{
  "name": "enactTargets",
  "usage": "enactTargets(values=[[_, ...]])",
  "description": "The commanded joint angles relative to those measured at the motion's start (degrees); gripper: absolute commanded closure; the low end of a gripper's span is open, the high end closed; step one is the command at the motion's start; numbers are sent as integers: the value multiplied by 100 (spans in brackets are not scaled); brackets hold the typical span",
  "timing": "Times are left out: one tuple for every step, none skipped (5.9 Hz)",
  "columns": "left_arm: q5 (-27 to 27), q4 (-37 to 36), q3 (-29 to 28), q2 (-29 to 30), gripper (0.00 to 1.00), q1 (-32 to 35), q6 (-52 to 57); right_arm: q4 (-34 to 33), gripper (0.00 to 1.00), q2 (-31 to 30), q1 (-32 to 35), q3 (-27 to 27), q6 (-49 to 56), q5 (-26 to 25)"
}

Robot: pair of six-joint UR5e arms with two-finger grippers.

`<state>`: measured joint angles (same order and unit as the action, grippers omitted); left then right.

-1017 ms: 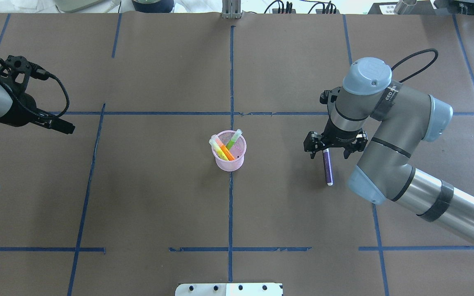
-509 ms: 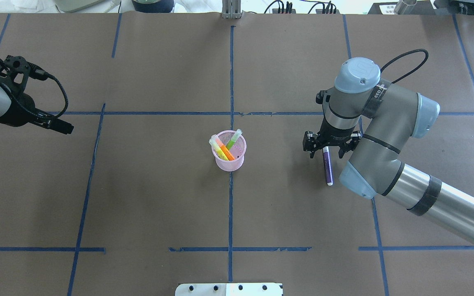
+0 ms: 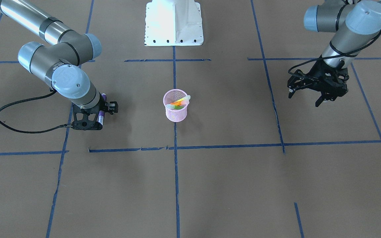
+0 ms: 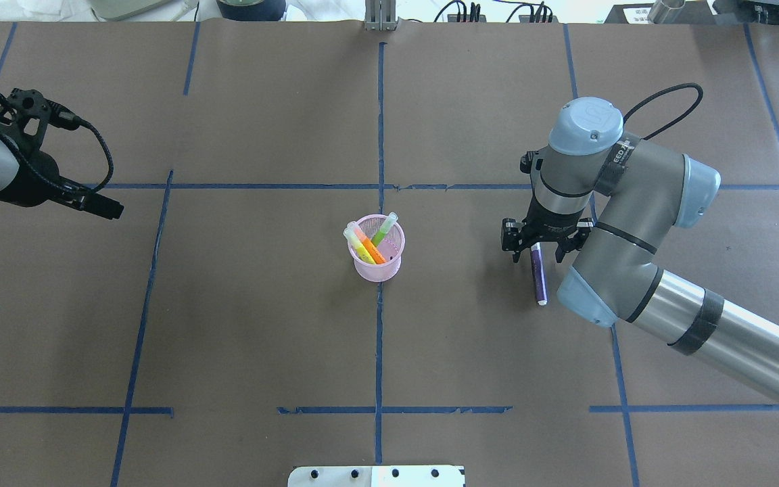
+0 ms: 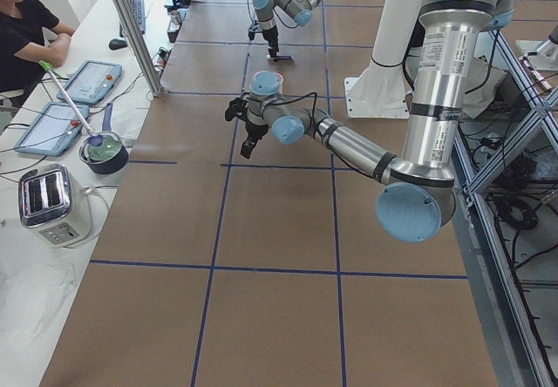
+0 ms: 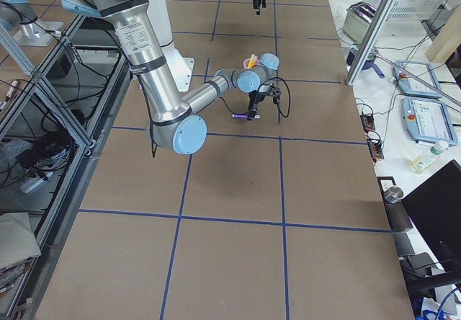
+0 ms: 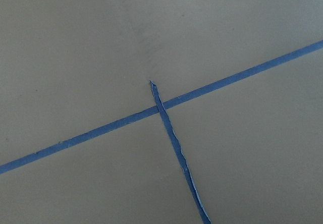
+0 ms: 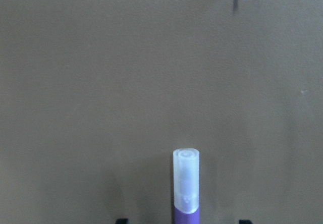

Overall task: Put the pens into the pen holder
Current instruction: 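Lower the right gripper onto the purple marker and grasp it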

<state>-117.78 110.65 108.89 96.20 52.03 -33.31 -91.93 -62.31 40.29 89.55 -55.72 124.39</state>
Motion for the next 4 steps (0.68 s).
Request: enactTargets(values=[[0,0,18,-4,0,0,0,0,32,-1,-13,-16,-17,15],[0,0,18,-4,0,0,0,-9,71,-1,-21,-16,-35,15],[0,0,18,-4,0,0,0,-9,85,-1,-22,-16,-35,15],[-8,0,18,-4,0,9,0,-9,100,-1,-22,-16,-35,24]])
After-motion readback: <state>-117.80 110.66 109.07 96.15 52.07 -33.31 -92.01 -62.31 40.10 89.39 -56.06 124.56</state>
